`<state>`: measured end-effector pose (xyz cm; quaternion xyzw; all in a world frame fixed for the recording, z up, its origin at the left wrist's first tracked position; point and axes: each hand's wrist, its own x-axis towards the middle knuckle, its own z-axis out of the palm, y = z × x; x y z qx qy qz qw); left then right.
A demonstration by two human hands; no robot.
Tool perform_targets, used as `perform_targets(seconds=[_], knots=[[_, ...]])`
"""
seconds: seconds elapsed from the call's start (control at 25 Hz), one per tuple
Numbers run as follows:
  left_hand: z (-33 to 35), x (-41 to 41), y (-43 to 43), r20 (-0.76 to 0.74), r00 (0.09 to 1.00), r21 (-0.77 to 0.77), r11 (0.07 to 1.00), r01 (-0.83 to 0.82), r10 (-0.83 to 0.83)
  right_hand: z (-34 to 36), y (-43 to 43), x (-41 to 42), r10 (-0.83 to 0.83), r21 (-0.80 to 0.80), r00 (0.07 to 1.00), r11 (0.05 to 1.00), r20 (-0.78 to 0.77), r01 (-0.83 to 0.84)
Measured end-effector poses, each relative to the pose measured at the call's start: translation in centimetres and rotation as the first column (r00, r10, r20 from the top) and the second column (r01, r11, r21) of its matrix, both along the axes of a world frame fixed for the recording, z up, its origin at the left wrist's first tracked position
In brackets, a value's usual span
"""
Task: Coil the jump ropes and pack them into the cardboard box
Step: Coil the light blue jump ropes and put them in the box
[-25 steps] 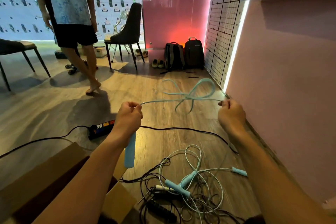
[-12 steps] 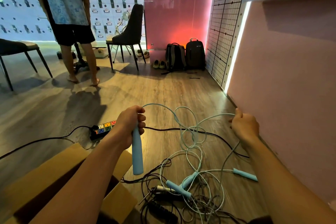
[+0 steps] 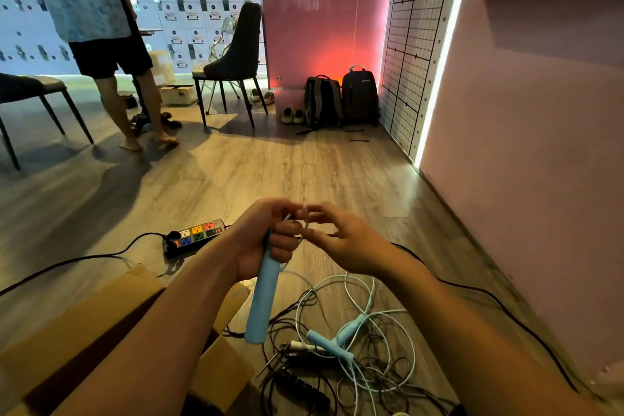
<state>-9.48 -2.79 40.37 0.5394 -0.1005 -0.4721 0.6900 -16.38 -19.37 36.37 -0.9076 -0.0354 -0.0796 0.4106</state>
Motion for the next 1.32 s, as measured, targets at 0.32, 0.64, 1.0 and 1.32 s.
perform_targets(seconds=[0.32,0.64,1.0,1.32], knots=[[-0.1,-0.8,0.8,0.149,0.971,0.226,0.962,0.152,-0.189,0.7,-1.4,0.2,-0.386,0.237,0.847,0.919,0.365,0.316],[0.4,0.4,0.2,-0.26,0.96,-0.671,0.695,-0.258,0.106,0.2,-1.1,-0.2,-0.073,-0.008,0.994,0.997,-0.087,0.072],[-2.4,4.5,1.2,0.468,0.509,-0.497,0.691,-0.525,0.723,1.7,-1.0,-1.2,-0.198,-0.346,0.978,0.923,-0.059,0.167],[-2.0,0.6,0.7,0.576,0.706,0.627,0.777,-0.058,-0.412,1.6,-3.9,-1.6,-0.336,-0.387,0.828,0.762,0.449,0.52]])
